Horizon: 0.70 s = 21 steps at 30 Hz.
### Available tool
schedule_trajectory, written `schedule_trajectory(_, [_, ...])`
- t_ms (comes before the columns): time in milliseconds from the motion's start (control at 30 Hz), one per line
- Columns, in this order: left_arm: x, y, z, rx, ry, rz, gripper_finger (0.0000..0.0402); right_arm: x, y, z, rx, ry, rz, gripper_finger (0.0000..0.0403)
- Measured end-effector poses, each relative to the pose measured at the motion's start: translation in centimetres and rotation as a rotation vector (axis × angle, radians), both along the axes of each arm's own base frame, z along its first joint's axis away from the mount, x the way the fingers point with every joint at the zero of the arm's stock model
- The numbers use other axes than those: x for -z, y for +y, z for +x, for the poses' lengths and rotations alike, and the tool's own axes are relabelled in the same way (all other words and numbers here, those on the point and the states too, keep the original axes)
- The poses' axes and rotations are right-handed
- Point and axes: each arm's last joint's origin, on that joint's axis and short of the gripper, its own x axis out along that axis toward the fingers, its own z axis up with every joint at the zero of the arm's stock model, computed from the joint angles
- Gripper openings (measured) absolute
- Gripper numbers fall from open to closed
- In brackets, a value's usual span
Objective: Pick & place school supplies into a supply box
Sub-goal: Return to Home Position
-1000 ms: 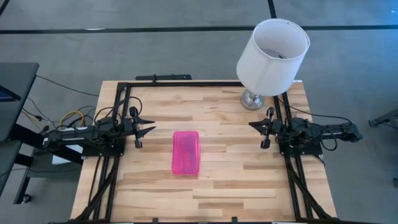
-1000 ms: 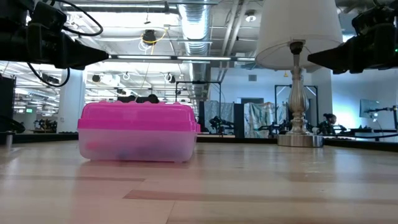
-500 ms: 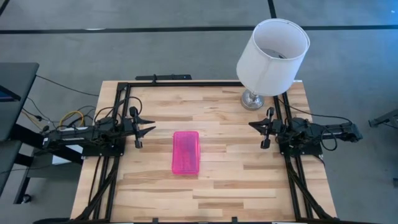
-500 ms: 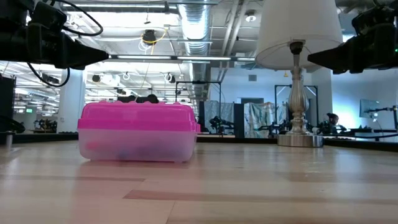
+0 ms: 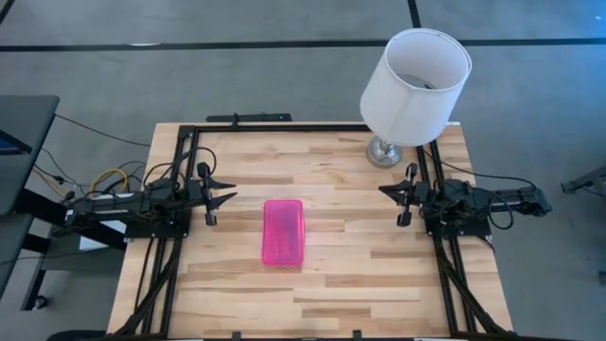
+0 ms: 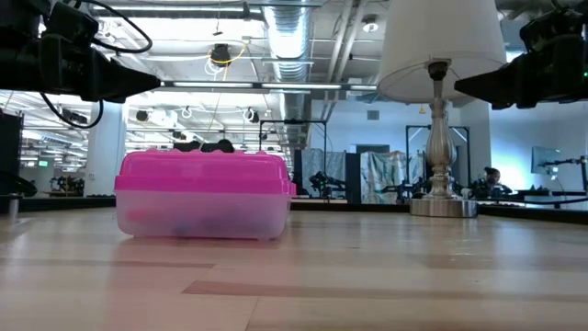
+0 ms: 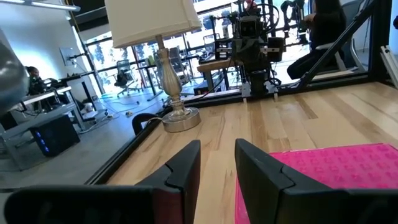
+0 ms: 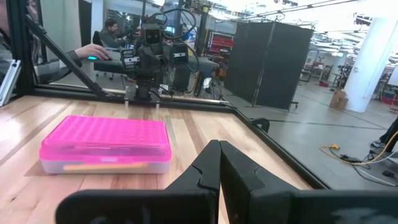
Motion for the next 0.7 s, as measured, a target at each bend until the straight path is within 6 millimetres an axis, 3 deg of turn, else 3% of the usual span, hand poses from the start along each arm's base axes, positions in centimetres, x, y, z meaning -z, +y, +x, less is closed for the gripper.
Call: schedule_trajectory(700, [-0.01, 0.0, 0.0, 0.0, -0.002, -0.005, 0.0096, 0.0, 0.0, 0.0, 0.0, 0.0, 0.0, 0.0])
